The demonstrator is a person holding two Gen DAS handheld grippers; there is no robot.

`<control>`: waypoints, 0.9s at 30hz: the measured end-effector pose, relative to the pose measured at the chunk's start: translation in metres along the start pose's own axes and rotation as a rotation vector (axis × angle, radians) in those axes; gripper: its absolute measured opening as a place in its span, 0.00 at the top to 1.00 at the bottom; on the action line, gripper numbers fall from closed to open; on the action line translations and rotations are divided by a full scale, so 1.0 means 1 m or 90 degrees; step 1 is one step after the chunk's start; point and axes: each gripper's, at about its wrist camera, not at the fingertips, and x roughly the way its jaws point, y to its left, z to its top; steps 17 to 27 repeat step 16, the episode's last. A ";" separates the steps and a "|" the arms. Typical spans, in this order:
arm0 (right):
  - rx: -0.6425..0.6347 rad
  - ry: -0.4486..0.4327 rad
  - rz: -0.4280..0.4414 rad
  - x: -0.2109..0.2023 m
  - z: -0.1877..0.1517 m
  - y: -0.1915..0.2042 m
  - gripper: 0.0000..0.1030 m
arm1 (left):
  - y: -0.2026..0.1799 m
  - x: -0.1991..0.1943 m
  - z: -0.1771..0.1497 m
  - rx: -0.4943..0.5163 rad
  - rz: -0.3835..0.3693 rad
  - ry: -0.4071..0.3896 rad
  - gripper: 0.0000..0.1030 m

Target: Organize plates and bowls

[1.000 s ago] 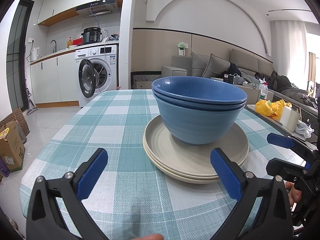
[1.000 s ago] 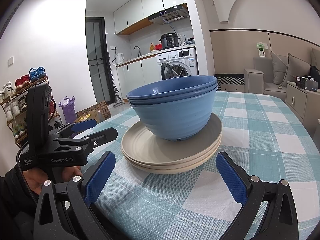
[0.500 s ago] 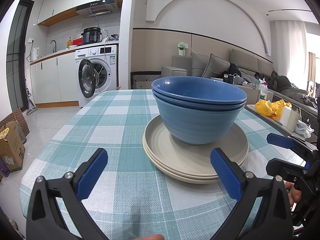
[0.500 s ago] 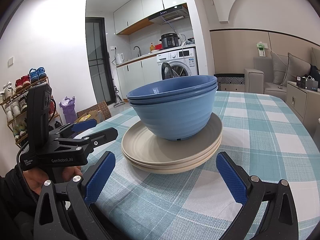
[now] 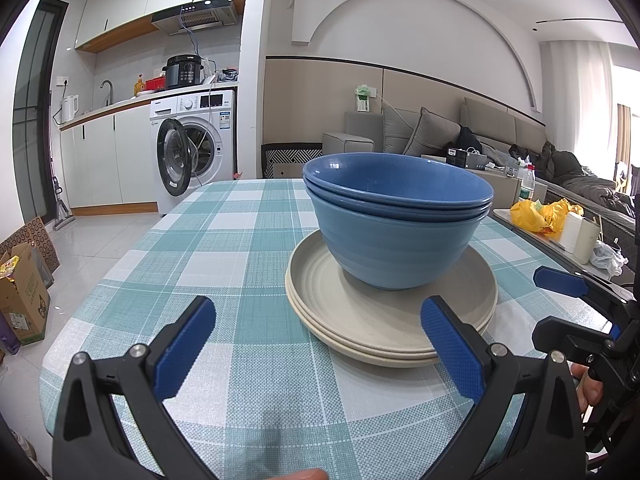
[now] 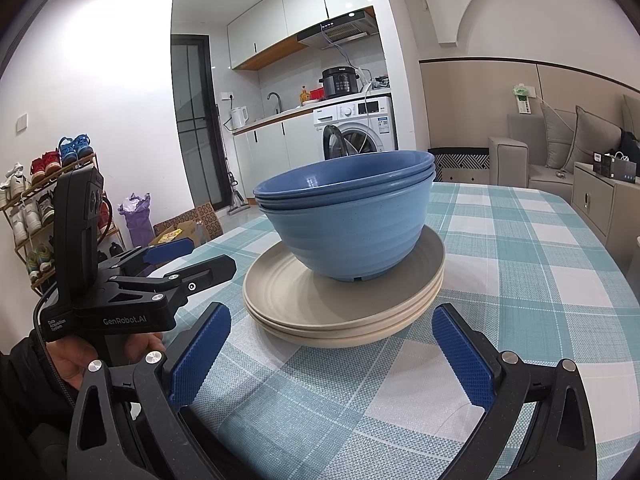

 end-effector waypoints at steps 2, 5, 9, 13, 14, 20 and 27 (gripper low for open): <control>0.000 -0.001 0.000 0.000 0.000 0.000 0.01 | 0.000 0.000 0.000 0.000 0.000 0.000 0.00; 0.000 -0.001 0.000 0.000 0.000 0.000 0.01 | 0.000 0.000 0.000 0.000 0.000 0.000 0.00; 0.000 0.000 0.001 0.000 0.000 0.000 0.01 | 0.000 0.000 0.000 0.000 -0.001 0.000 0.00; 0.000 0.000 0.000 0.001 0.000 0.000 0.01 | 0.000 0.000 0.000 0.001 -0.007 0.000 0.00; 0.000 0.000 0.000 0.001 -0.001 0.000 0.01 | 0.000 0.000 0.000 0.002 -0.011 -0.001 0.00; 0.000 0.000 0.000 0.001 0.000 0.000 0.01 | 0.000 -0.001 0.000 0.005 -0.010 -0.002 0.00; 0.000 0.000 0.000 0.001 0.000 0.000 0.01 | 0.000 -0.001 0.000 0.005 -0.010 -0.002 0.00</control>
